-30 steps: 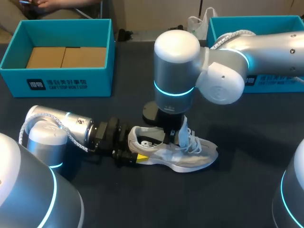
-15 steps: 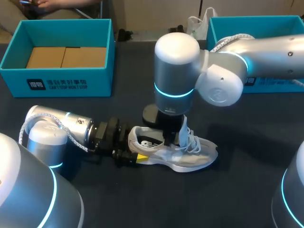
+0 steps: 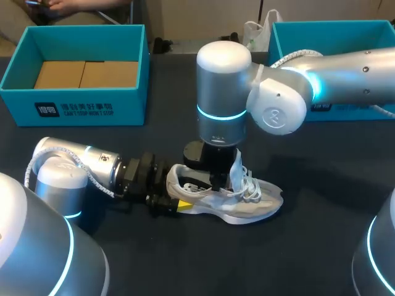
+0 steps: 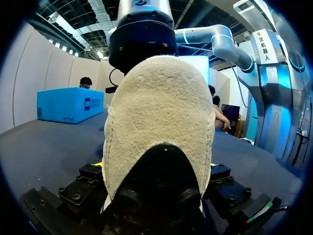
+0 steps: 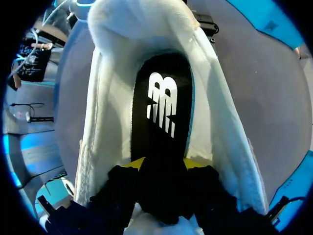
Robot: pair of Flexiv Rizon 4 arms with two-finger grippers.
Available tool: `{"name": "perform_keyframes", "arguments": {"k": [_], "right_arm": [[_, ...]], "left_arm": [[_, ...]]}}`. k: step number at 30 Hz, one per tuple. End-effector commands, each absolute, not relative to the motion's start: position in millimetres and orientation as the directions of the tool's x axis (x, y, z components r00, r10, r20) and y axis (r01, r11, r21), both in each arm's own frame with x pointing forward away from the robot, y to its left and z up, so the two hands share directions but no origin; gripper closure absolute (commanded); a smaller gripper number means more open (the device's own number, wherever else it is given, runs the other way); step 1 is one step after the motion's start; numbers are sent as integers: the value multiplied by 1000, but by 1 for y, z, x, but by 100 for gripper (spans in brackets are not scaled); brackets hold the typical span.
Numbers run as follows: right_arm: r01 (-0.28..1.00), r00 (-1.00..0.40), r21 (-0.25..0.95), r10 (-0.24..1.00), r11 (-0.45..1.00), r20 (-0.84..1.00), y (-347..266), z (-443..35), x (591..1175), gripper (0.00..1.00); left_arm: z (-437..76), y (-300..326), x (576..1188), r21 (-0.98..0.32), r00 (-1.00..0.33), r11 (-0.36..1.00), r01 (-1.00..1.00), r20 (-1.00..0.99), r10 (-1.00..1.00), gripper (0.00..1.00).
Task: Take the shoe out of the shoebox, open the shoe tongue, remove and reinsert the insole, then place the shoe into the shoebox
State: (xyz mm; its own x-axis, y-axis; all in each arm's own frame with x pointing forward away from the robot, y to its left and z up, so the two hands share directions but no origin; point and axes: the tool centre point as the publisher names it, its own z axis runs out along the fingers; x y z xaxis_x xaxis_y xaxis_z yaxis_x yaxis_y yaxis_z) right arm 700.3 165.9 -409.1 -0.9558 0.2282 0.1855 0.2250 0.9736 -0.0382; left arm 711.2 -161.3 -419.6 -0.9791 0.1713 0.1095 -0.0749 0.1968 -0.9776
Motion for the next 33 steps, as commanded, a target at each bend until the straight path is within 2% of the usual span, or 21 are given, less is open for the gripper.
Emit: {"name": "perform_keyframes", "arguments": {"k": [1, 3, 8, 18, 22, 33], "right_arm": [[217, -944, -78, 229, 973, 238, 169, -431, 694, 65], [223, -939, -84, 237, 971, 249, 168, -432, 693, 71], [243, -928, -68, 252, 968, 274, 165, -430, 689, 100], [239, -946, 73, 216, 968, 244, 155, -397, 685, 100], [206, -958, 169, 164, 964, 234, 151, -384, 688, 100], [206, -959, 303, 130, 930, 253, 152, -372, 701, 100]], "left_arm": [[-419, -162, 712, -977, -979, 198, -75, 110, 170, 100], [-419, -162, 712, -977, -979, 198, -75, 110, 170, 100], [-419, -162, 712, -977, -979, 198, -75, 110, 170, 100], [-419, -162, 712, -977, -979, 198, -75, 110, 170, 100], [-419, -162, 712, -977, -979, 198, -75, 110, 170, 100], [-419, -162, 712, -977, -979, 198, -75, 110, 170, 100]]}}
